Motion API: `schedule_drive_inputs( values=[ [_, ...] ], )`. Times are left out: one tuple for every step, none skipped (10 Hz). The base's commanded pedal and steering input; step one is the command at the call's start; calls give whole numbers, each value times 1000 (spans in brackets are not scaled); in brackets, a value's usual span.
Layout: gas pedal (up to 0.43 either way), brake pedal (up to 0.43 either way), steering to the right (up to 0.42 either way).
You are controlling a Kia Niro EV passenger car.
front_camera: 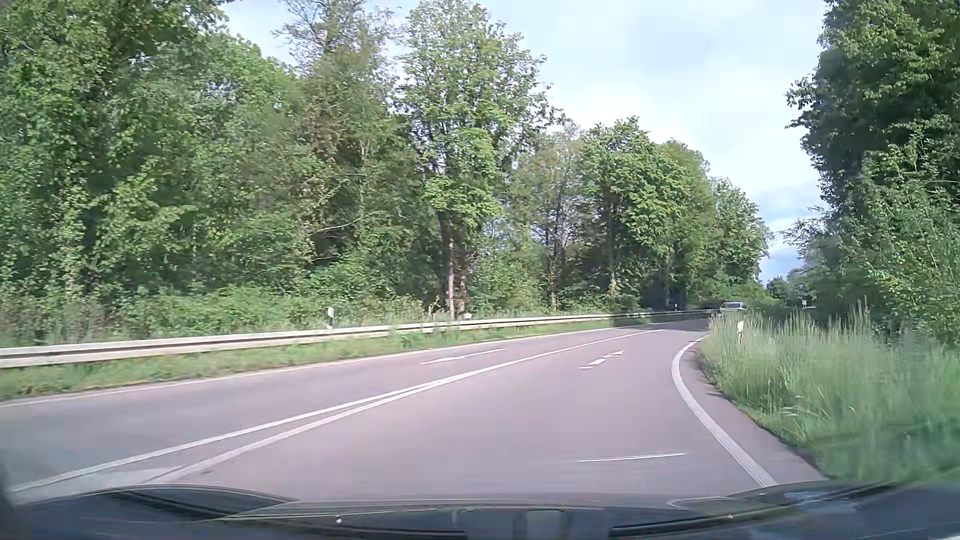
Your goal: Follow the waypoints while adhering to traffic rules and regulations
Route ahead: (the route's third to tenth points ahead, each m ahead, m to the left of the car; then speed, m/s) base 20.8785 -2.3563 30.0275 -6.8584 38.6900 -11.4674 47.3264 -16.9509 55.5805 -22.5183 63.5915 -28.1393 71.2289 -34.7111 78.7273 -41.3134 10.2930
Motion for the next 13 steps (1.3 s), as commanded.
schedule_drive_inputs(
  values=[
    [177,0,118],
    [177,0,114],
    [177,0,107],
    [177,0,104],
    [177,0,100],
    [177,0,100],
    [177,0,100],
    [177,0,99],
    [177,0,97],
    [177,0,92],
    [169,0,86],
    [169,0,80],
    [169,0,77]
  ],
)
